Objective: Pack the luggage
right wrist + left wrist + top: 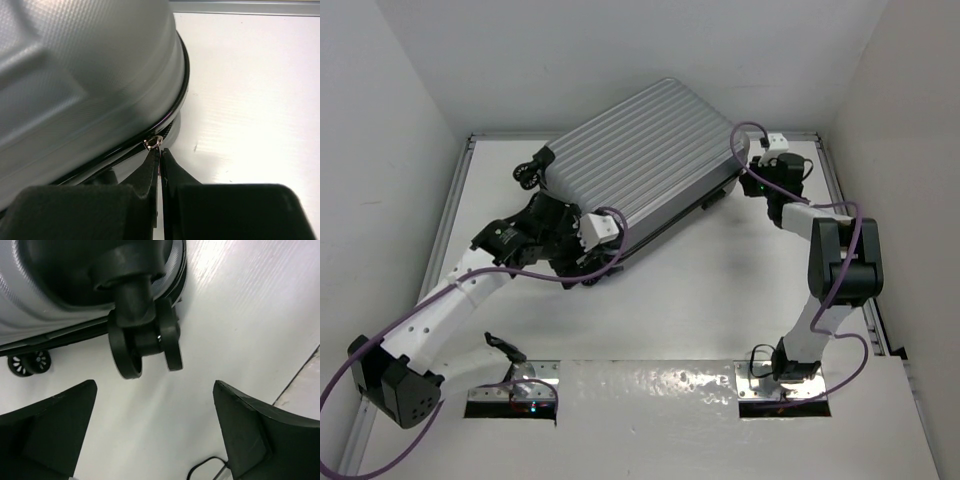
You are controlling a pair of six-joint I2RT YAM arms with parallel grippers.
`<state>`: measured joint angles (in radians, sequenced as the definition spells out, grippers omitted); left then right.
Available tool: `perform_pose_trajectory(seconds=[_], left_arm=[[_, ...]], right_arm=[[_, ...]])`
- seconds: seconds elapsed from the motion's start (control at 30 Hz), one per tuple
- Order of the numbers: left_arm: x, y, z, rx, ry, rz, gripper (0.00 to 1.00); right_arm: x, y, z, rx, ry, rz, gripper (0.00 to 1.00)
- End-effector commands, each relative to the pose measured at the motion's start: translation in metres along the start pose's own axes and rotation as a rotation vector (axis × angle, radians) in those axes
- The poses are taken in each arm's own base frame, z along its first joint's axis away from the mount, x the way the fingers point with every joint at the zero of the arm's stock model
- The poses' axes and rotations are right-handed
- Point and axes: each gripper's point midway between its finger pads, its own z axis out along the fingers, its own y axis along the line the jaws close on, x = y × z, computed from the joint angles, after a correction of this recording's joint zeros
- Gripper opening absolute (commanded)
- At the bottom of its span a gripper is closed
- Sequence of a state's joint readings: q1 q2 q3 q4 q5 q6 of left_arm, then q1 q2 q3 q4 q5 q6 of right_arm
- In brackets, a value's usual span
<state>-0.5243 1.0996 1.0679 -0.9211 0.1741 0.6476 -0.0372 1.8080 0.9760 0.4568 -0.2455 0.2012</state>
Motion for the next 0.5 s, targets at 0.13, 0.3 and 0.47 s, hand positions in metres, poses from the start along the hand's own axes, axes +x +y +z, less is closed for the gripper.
perform_pose_trajectory(seconds=[0.13,0.3,0.47], left_arm=[[-0.036,0.002,0.012,-0.005,-0.085,-0.168,1.0],[-0.023,0.009,0.042,-0.054,0.009,-0.242,1.0],[-0.025,0.013,0.06,-0.064,-0.007,-0.249,0.64]], right_arm=[[-0.071,-0.014,0.0,0.034,-0.185,-0.065,0.0],[-0.058,-0.018,0.001,0.05,-0.157,-0.068,0.0],[-0.048,-0.027,0.008,0.078,-0.12,-0.047,0.0]])
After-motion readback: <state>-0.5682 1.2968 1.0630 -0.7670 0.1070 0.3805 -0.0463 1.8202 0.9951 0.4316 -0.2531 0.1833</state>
